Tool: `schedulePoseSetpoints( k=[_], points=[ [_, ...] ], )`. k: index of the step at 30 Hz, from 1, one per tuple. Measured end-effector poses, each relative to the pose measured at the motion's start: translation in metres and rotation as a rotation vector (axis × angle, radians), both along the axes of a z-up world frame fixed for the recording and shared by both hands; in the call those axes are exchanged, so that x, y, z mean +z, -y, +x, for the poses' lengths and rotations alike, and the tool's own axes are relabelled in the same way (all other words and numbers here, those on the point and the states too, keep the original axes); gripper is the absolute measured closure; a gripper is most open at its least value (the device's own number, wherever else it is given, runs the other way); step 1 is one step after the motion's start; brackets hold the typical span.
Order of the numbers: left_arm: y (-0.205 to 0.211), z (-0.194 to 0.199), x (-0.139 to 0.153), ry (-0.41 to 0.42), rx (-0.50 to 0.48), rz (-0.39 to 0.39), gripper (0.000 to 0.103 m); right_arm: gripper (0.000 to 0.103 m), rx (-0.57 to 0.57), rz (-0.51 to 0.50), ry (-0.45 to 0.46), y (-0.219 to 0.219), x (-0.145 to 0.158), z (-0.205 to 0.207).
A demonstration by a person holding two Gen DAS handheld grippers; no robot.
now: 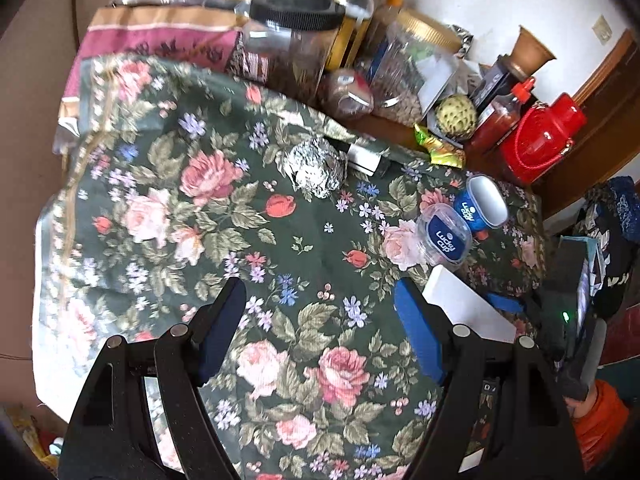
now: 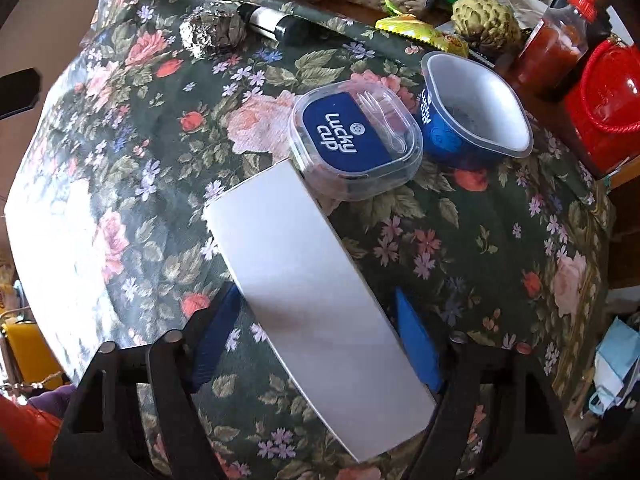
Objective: Collect trash
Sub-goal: 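Grasp the white rectangular box with the right tool while the left tool reaches the foil ball, then grasp the crumpled aluminium foil ball with the left tool, then carry the foil ball and white box down toward the white bucket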
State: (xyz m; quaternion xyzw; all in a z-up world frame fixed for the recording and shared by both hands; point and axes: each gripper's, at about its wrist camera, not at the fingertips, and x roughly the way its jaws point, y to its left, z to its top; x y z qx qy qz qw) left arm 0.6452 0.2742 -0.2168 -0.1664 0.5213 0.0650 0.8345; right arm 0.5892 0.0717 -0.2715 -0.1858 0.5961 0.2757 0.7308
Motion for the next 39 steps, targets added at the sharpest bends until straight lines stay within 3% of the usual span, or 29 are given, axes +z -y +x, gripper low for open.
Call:
schedulePoseSetpoints(
  k=[5, 8, 18, 25, 32, 39],
  points=[
    [-0.003, 0.027, -0.016, -0.008, -0.012, -0.028, 0.027, 0.050, -0.014, 0.061, -0.011, 0.006, 0.010, -0.009],
    [-0.005, 0.048, -0.024, -0.003, -0.015, -0.034, 0.027, 0.052, -0.056, 0.086, 0.005, 0.008, 0.021, -0.017],
    [-0.023, 0.117, -0.061, -0.026, 0.025, -0.043, 0.027, 0.053, -0.405, 0.217, 0.063, 0.081, 0.076, -0.015],
    [-0.024, 0.136, -0.075, -0.055, 0.031, -0.005, 0.043, 0.053, -0.584, 0.241, 0.126, 0.134, 0.100, -0.008],
    [-0.008, 0.111, -0.047, 0.003, 0.025, 0.013, 0.046, 0.053, -0.652, 0.273, 0.171, 0.146, 0.108, -0.006],
    [0.030, 0.056, 0.017, 0.130, 0.009, 0.033, 0.046, 0.053, -0.629, 0.324, 0.224, 0.161, 0.134, -0.016]
  ],
)
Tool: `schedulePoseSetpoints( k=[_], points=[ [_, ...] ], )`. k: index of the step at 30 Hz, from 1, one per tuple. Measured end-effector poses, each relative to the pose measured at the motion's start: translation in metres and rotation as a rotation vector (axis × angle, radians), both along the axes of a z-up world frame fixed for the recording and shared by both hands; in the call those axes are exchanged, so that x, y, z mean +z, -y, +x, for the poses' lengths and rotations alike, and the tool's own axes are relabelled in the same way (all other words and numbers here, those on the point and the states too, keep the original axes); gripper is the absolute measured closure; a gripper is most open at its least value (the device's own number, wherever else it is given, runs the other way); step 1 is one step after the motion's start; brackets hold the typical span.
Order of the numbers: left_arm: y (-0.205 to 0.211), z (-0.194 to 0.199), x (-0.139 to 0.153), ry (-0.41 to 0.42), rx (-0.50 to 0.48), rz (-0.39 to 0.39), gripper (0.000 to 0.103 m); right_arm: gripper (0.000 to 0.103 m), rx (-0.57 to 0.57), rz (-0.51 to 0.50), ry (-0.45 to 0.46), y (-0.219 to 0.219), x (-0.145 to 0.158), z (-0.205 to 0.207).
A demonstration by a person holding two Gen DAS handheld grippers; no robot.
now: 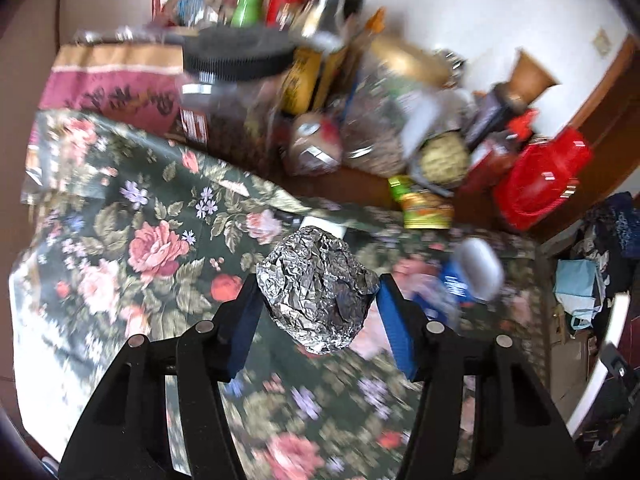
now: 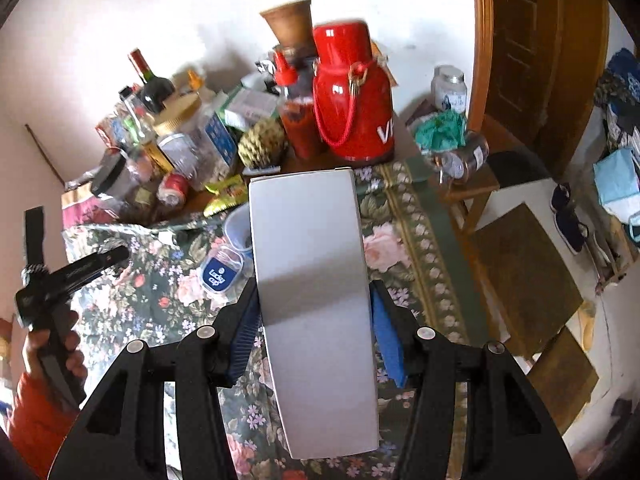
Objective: Collect trash
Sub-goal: 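Carry the foil ball and white box down toward the white bucket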
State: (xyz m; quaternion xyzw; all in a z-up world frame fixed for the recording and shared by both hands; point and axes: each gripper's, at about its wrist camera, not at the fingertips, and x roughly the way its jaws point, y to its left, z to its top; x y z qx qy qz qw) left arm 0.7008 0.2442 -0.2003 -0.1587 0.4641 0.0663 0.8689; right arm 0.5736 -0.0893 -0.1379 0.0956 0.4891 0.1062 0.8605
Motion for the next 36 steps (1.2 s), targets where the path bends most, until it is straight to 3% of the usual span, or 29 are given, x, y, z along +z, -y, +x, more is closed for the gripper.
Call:
schedulePoseSetpoints(
  k=[8, 15, 21, 26, 36],
  points=[
    [0.067, -0.073, 0.078, 0.166, 0.010, 0.028, 0.046, 0.054, 0.097, -0.008, 0.137, 0.022, 0.043, -0.030],
    [0.124, -0.140, 0.121, 0.272, 0.053, 0.045, 0.046, 0.054, 0.219, 0.013, 0.230, 0.036, 0.074, -0.060],
    [0.151, -0.190, 0.144, 0.321, 0.058, 0.057, 0.046, 0.054, 0.298, 0.050, 0.278, 0.035, 0.091, -0.086],
    [0.165, -0.226, 0.156, 0.356, 0.043, 0.130, 0.046, 0.054, 0.314, 0.062, 0.321, 0.031, 0.104, -0.116],
    [0.155, -0.310, 0.167, 0.432, -0.064, 0.089, 0.046, 0.054, 0.242, 0.053, 0.378, 0.011, 0.123, -0.201]
  ],
)
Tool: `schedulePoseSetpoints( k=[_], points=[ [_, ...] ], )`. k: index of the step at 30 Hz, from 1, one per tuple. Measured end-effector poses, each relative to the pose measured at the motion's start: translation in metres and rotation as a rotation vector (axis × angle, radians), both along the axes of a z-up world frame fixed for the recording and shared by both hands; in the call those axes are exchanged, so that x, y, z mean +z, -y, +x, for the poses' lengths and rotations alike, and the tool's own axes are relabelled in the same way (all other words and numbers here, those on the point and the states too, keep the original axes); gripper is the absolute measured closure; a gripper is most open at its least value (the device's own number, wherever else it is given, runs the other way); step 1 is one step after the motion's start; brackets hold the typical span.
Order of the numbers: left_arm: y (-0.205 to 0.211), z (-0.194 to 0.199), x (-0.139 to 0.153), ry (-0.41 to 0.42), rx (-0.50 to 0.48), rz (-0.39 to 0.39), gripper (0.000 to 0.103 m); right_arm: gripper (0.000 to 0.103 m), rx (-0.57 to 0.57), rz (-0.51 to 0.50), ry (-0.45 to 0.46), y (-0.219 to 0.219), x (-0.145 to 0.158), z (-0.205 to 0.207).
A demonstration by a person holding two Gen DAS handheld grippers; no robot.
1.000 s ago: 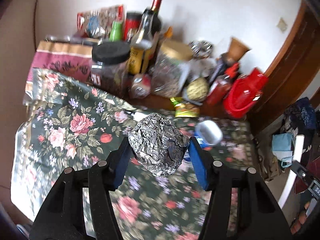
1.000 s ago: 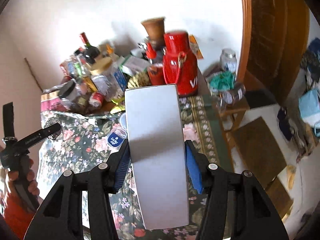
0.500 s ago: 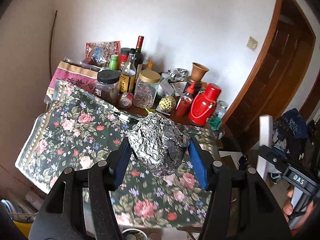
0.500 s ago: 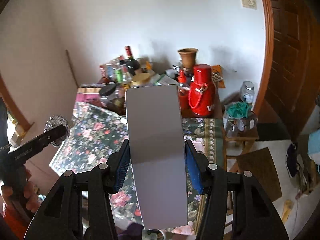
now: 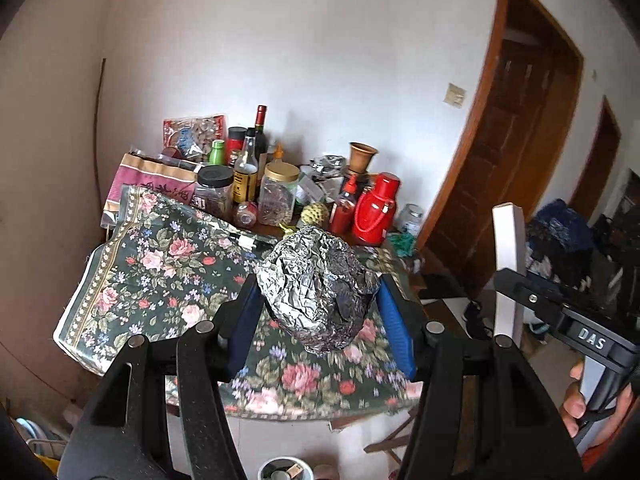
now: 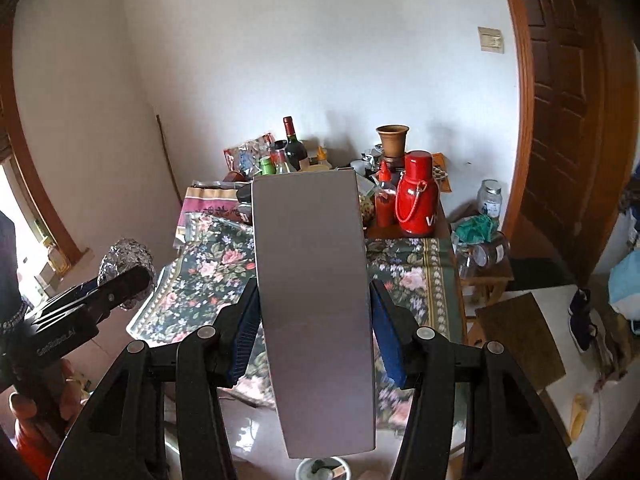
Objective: Collect trash
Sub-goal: 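Carry the foil ball and white box down toward the white bucket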
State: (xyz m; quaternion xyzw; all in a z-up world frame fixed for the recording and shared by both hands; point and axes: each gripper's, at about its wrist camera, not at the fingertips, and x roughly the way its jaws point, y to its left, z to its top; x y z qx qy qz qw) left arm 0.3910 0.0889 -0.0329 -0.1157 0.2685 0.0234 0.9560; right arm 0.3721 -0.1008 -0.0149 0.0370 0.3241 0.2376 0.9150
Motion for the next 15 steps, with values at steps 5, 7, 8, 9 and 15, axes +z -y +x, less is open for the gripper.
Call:
schedulePoseSetpoints(
  k=[5, 7, 8, 9, 15],
  points=[
    [-0.011, -0.057, -0.003, 0.005, -0.061, 0.014, 0.046, 0.054, -0.056, 0.000, 0.006, -0.017, 0.000, -0.057],
    [-0.019, -0.082, -0.006, 0.004, -0.078, 0.013, 0.046, 0.054, -0.078, -0.001, 0.008, -0.022, 0.000, -0.079],
    [-0.023, -0.098, -0.007, 0.005, -0.087, 0.012, 0.046, 0.054, -0.089, 0.000, 0.007, -0.025, -0.001, -0.091],
    [-0.026, -0.108, -0.009, 0.007, -0.091, 0.013, 0.046, 0.054, -0.097, 0.001, 0.007, -0.026, -0.001, -0.100],
    [-0.038, -0.168, -0.016, -0.021, -0.127, 0.019, 0.046, 0.054, -0.137, -0.003, -0.023, -0.037, -0.006, -0.159]
  ],
)
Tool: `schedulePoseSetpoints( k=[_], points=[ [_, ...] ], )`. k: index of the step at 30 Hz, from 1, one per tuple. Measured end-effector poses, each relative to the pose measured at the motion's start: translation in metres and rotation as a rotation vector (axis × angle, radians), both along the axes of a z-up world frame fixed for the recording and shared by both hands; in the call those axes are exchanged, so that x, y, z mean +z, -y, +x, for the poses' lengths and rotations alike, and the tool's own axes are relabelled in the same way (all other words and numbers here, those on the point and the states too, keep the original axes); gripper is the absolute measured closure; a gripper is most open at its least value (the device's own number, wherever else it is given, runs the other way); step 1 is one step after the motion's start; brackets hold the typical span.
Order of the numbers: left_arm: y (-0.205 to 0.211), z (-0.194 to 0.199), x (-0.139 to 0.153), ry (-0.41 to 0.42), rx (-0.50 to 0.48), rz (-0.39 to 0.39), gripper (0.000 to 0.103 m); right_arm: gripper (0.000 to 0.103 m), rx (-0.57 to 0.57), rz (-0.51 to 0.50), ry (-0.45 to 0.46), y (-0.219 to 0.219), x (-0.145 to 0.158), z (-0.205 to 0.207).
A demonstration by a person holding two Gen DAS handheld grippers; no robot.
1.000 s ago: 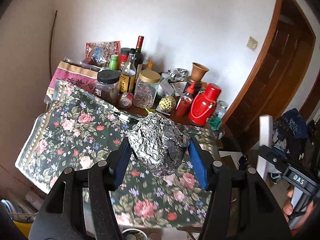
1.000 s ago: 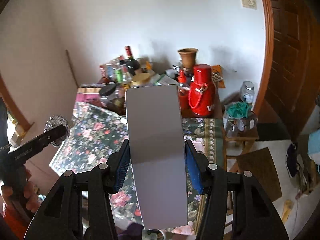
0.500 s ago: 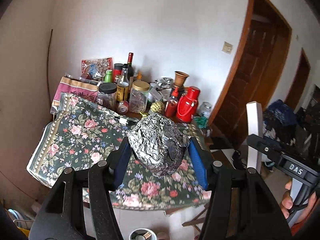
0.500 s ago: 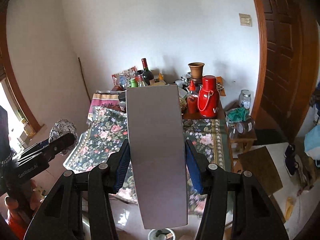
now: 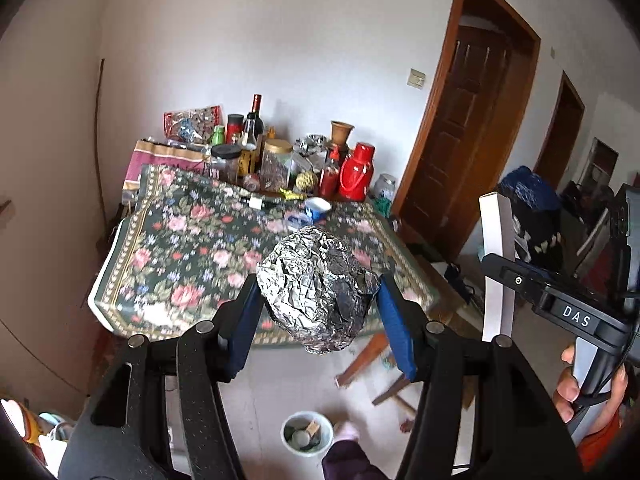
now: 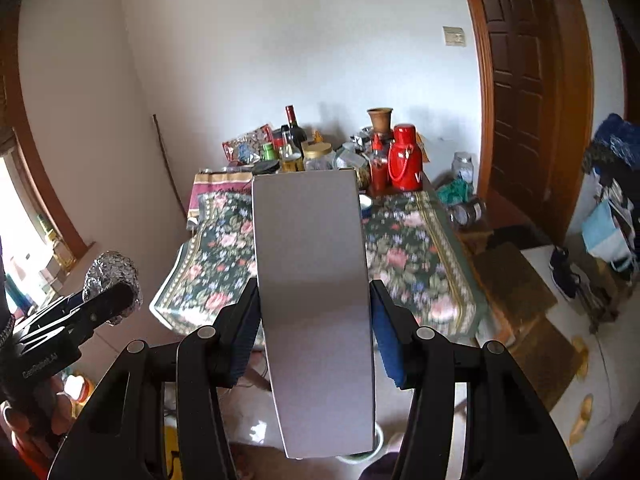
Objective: Collect trash
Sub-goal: 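Carry the foil ball and white box down toward the white bucket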
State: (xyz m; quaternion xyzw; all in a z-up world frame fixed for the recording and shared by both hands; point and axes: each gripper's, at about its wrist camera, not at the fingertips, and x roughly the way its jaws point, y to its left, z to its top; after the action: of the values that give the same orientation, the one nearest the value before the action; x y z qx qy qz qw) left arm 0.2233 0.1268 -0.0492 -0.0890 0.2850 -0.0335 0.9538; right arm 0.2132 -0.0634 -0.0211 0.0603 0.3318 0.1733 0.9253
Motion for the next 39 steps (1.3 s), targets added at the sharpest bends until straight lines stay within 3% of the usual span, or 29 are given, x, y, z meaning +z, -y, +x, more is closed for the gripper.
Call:
schedulePoseSetpoints(
  k=[12, 20, 29, 39],
  points=[
    [0.010, -0.027, -0.030, -0.113, -0.062, -0.034, 0.046, 0.054, -0.024, -0.033, -0.131, -0.001, -0.026, -0.038],
    [0.024, -0.007, -0.082, -0.237, -0.029, -0.039, 0.046, 0.054, 0.021, -0.054, -0.262, 0.009, -0.083, -0.025],
    [0.044, 0.023, -0.183, -0.392, 0.021, -0.024, 0.046, 0.054, 0.071, -0.081, -0.408, 0.025, -0.186, 0.002],
    [0.048, 0.052, -0.332, -0.519, 0.090, -0.050, 0.046, 0.054, 0.148, -0.148, -0.503, 0.019, -0.327, 0.031]
  ],
)
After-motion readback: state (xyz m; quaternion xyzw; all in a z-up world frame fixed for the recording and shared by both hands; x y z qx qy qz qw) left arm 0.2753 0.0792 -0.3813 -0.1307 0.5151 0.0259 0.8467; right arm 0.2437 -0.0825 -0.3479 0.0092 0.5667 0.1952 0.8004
